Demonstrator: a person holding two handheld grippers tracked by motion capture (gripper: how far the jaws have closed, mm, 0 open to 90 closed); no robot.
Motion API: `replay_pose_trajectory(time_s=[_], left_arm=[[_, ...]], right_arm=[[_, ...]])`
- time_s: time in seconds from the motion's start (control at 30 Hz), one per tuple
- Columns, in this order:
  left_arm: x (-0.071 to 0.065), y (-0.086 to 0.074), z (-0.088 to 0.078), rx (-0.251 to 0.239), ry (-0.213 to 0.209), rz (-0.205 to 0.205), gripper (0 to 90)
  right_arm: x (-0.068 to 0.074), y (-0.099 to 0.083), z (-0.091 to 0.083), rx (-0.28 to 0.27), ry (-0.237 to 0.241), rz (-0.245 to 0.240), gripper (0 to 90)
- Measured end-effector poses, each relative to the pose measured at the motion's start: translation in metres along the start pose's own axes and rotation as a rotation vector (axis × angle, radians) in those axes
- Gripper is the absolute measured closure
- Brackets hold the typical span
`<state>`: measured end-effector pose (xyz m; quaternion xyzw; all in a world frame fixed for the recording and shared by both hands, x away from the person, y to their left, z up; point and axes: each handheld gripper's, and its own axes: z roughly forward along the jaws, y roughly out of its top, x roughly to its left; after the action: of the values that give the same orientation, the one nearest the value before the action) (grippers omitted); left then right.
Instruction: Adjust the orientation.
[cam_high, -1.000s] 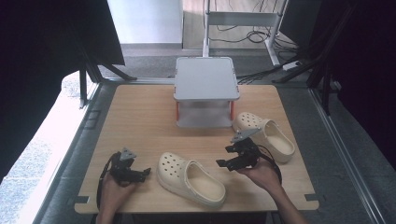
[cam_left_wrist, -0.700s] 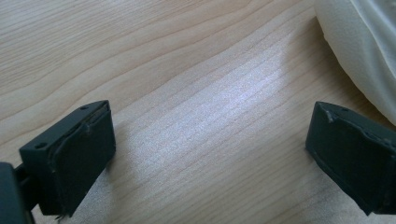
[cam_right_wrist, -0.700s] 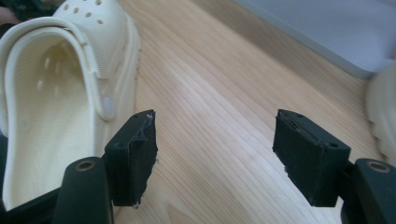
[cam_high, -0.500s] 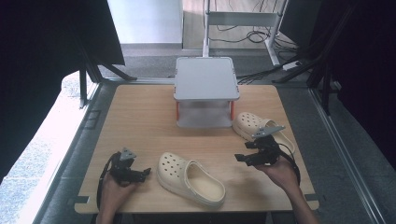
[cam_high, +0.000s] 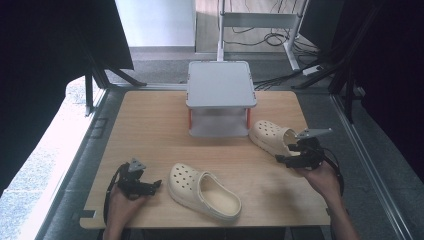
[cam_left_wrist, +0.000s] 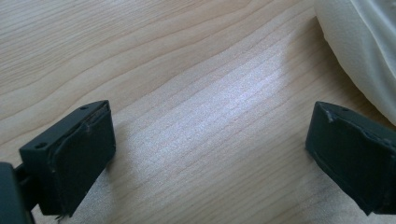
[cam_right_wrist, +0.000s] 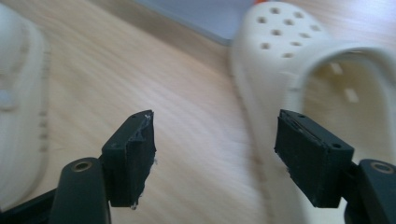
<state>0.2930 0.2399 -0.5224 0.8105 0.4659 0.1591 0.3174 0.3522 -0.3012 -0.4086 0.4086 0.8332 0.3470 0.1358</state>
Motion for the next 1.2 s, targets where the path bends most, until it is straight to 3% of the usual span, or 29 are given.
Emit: replay_pose_trajectory(time_s=[0.1,0.13,0.27,0.4,0.5,0.6,0.7,0.8,0.9,1.03,1.2], left_arm=[[0.000,0.000,0.000,-0.001,0.000,-0.001,1.3],[0.000,0.000,0.000,-0.001,0.000,-0.002,1.3],[0.000,0.000,0.000,-0.001,0.000,-0.001,1.3],[0.000,0.000,0.000,0.000,0.000,0.000,1.3],[0.000,0.000,0.000,0.000,0.000,0.000,1.3],[0.000,0.000,0.000,0.000,0.000,0.000,1.3],[0.000,0.000,0.000,0.000,0.000,0.000,1.3],[0.000,0.000,0.000,0.000,0.000,0.000,1.3],[0.000,0.000,0.000,-0.001,0.000,-0.001,1.3],[0.000,0.000,0.000,-0.001,0.000,0.000,1.3],[0.000,0.000,0.000,-0.001,0.000,-0.001,1.3]], right_arm=[[-0.009,0.002,0.003,0.002,-0.015,-0.002,31.7],[-0.018,0.004,0.008,0.008,-0.026,0.006,33.5],[-0.032,0.007,0.019,0.014,-0.022,0.030,36.9],[-0.045,0.011,0.044,0.040,0.011,0.055,44.7],[-0.047,0.013,0.052,0.052,0.023,0.061,48.8],[-0.048,0.014,0.063,0.073,0.012,0.052,55.9],[-0.049,0.013,0.068,0.056,0.013,0.038,74.0],[-0.048,0.011,0.066,0.049,0.012,0.071,76.7],[-0.046,0.010,0.062,0.046,-0.003,0.058,77.0],[-0.043,0.009,0.046,0.017,0.032,0.087,77.1],[-0.029,0.009,0.022,0.009,0.015,0.050,77.1]])
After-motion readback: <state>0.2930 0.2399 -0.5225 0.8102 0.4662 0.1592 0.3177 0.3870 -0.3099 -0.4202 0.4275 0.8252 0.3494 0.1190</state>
